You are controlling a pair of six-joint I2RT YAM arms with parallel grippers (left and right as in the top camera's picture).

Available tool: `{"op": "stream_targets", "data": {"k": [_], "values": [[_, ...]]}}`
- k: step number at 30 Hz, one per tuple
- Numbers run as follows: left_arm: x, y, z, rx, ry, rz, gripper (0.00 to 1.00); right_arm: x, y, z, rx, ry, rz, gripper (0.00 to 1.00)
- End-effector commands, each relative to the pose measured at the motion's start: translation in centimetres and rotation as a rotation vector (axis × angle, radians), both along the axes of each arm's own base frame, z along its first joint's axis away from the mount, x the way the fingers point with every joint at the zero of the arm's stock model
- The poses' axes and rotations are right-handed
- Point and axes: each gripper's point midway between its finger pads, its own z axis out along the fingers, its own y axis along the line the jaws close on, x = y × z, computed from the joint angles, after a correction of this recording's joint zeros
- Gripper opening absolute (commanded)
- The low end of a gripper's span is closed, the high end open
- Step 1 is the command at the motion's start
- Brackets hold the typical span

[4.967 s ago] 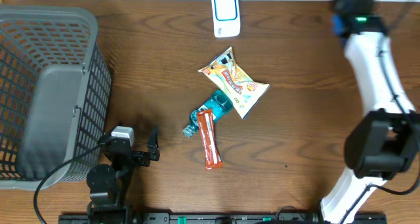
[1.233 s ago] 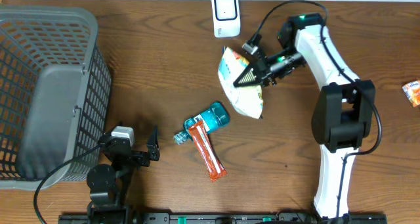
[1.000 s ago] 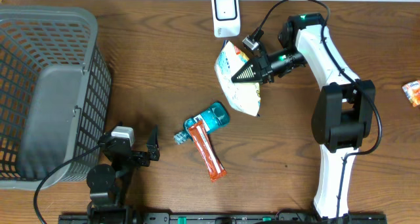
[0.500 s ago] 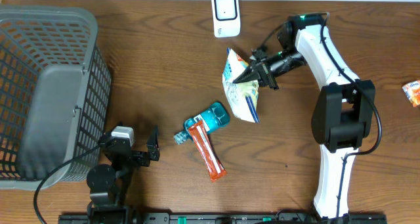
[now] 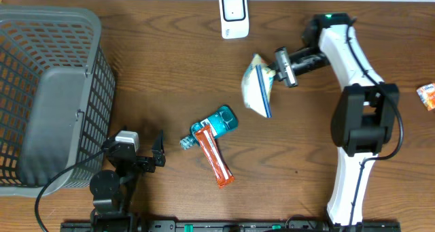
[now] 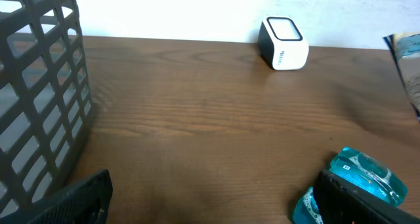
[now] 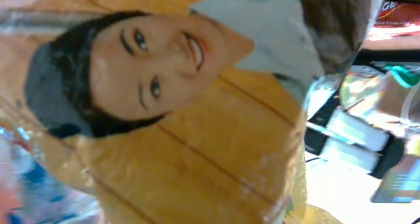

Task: Scan the item barcode
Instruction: 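Lift the snack bag and carry it rightward with the right gripper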

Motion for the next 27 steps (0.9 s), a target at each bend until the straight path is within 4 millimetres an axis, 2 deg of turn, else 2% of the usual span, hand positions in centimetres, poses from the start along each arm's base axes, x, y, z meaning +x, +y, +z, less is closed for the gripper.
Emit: {"op": "stream_targets", "data": {"k": [1, 6, 14, 16, 21, 27], "values": [[-0.2, -0.1, -1.6, 0.003, 0.036, -0.007, 0.98, 1.5, -1.9, 2.9, 0.056, 0.028, -0.112, 0.01], [-0.2, -0.1, -1.6, 0.003, 0.036, -0.007, 0.98, 2.5, -3.9, 3.2, 0.081, 0.003, -0.166, 0.01], [-0.2, -0.1, -1.6, 0.003, 0.036, -0.007, 0.98, 3.7, -6.0, 4.3, 0.168, -0.29, -0.177, 0.01], [-0.2, -0.1, -1.6, 0.003, 0.036, -0.007, 0.98, 3.6, -6.7, 3.8, 0.139, -0.357, -0.154, 0.01], [-0.2, -0.1, -1.6, 0.003, 0.036, -0.007, 0.98, 3.1, -9.3, 1.7, 0.008, -0.35, -0.125, 0.01], [-0.2, -0.1, -1.6, 0.003, 0.036, -0.007, 0.98, 3.1, -10.4, 1.3, -0.02, -0.361, -0.128, 0.01]]}}
